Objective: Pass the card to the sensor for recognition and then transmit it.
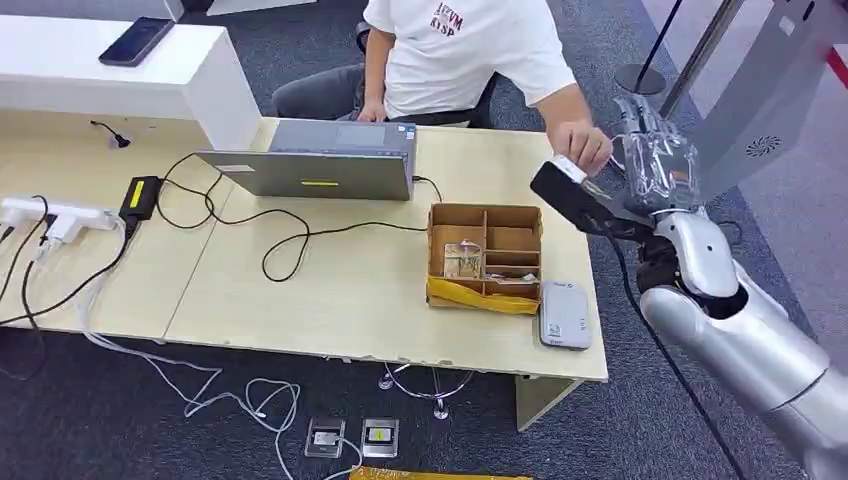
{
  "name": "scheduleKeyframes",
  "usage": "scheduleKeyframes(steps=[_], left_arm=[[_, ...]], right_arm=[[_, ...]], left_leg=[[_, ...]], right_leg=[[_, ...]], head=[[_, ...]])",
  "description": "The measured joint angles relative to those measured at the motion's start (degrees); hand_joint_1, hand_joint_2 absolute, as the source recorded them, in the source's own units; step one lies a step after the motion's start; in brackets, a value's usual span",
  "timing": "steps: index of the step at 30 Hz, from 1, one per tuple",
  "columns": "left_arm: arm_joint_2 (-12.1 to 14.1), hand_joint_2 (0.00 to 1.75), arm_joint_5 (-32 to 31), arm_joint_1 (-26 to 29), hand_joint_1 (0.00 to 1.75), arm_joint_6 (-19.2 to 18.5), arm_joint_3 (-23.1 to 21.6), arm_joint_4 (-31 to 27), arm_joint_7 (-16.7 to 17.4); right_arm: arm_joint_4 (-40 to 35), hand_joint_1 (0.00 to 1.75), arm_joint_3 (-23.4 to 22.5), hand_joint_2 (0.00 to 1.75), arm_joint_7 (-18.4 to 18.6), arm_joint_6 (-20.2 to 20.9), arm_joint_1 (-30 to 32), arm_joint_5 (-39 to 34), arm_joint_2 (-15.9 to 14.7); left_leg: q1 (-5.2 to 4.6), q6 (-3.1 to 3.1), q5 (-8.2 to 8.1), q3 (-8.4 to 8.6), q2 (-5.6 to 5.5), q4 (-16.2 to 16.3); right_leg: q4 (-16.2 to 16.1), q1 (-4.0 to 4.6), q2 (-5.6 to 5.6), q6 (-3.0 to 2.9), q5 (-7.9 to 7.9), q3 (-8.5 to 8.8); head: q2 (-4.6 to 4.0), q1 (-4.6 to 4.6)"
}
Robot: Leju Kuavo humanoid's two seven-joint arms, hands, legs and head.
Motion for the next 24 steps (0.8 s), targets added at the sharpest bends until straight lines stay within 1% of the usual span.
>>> scheduleKeyframes(steps=[7,8,9,10,11,24], left_arm=[[0.02,1.75,0.39,0.06,0.00,0.09,0.00,0.00,0.00],[0.02,1.75,0.50,0.07,0.00,0.11,0.00,0.00,0.02],[0.02,1.75,0.57,0.07,0.00,0.13,0.00,0.00,0.00],[0.02,1.75,0.63,0.07,0.00,0.15,0.00,0.00,0.00],[0.02,1.75,0.72,0.08,0.00,0.20,0.00,0.00,0.00],[0.02,1.75,0.96,0.13,0.00,0.46,0.00,0.00,-0.02]], right_arm=[[1.44,0.00,2.17,1.75,-0.11,0.00,-0.70,0.02,1.12],[1.71,0.31,2.36,1.75,-0.20,0.00,-0.79,-0.02,1.31],[1.90,1.59,2.62,1.75,-0.24,0.02,-0.92,-0.07,1.44],[2.06,1.59,2.91,1.75,-0.24,0.02,-1.08,-0.11,1.51],[2.21,1.75,3.13,1.75,-0.31,0.02,-1.20,-0.15,1.64],[4.24,1.75,4.66,1.75,-0.55,0.35,-2.60,-1.29,2.73]], left_leg=[[0.00,0.00,0.00,-0.01,0.00,0.00],[0.00,0.00,0.00,-0.01,0.00,0.00],[0.00,0.00,0.00,0.00,0.00,0.00],[0.00,0.00,0.00,0.00,0.00,0.00],[0.00,0.00,0.00,0.00,0.00,0.00],[0.00,0.00,0.00,0.02,0.00,0.01]], right_leg=[[0.00,0.00,0.00,0.00,0.00,0.00],[-0.01,0.00,0.00,0.00,0.00,0.00],[-0.01,0.00,0.00,0.00,0.00,0.00],[-0.01,0.00,0.00,0.00,0.00,0.00],[-0.01,0.00,0.00,0.00,0.00,0.00],[-0.01,0.00,0.01,0.00,0.00,0.00]], head=[[-0.02,0.02],[-0.02,0.00],[-0.02,0.00],[0.00,0.00],[-0.02,0.02],[-0.02,0.00]])
